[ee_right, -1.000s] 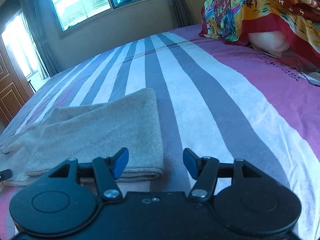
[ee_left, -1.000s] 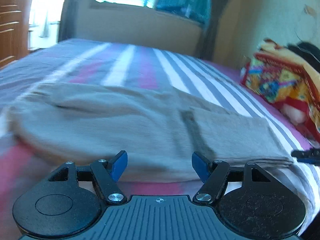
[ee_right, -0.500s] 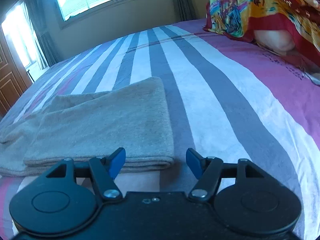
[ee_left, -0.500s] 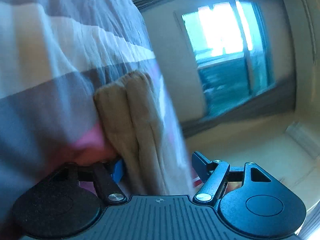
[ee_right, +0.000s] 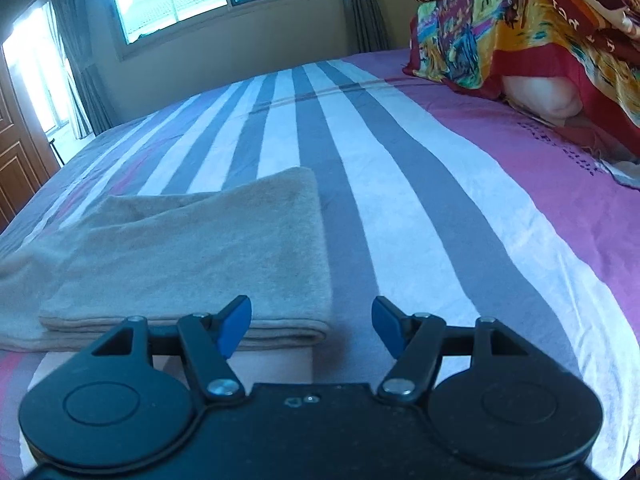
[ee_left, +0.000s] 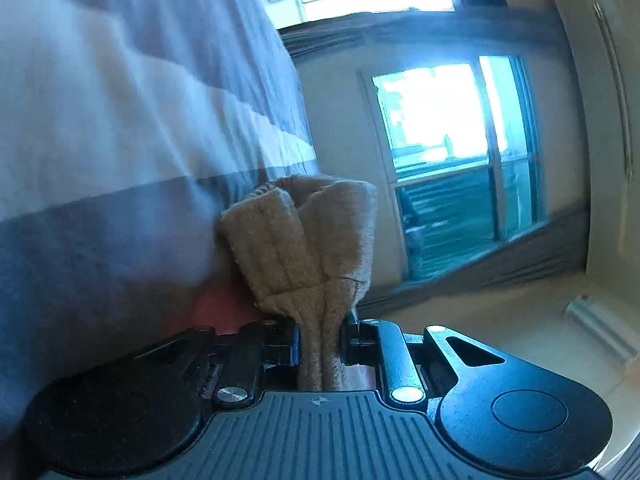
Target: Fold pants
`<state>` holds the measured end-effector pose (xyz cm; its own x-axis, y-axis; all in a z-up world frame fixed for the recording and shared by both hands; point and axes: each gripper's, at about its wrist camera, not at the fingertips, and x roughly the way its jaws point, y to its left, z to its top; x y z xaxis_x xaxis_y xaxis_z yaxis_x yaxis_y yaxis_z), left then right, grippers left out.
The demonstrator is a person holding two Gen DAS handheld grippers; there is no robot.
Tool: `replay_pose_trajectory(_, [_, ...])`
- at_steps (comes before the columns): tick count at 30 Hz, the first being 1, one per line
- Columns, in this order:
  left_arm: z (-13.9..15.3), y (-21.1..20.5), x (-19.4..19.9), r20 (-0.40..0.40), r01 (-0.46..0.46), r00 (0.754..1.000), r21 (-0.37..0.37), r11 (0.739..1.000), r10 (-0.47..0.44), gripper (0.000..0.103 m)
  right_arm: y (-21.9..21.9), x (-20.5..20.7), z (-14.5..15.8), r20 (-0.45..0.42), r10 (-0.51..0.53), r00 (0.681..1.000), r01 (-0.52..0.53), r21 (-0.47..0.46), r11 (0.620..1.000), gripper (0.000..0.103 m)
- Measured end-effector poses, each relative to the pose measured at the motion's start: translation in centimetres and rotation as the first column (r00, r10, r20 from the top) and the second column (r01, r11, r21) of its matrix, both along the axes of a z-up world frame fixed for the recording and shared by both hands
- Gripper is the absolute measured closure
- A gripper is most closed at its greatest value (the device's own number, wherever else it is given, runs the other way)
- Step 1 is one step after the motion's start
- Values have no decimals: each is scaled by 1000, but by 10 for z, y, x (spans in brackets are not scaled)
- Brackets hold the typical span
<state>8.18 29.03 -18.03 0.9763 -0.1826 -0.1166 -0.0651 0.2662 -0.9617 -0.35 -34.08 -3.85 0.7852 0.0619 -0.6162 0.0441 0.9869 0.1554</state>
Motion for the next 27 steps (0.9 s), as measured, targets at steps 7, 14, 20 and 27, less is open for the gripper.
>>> replay_pose_trajectory(7, [7,-2,20,11,30,999,2,1000,-30,48,-16,0,0,20,-22,1000,22,10,1000,37])
replay_pose_trajectory(14, [12,4,36,23,28,999,-32,999,-27,83,-39,1,-2,32,-68,997,67,15,998,37])
replay_pose_trajectory(20, [10,3,38,-42,28,999,33,999,-26,84,-68,6,1,73,-112,991,110,31,993,37])
replay_pose_trajectory(27, [83,-14,63,23,105,994,177,979,-110,84,-110,14,-8,92,-189,978,181,89,979,37])
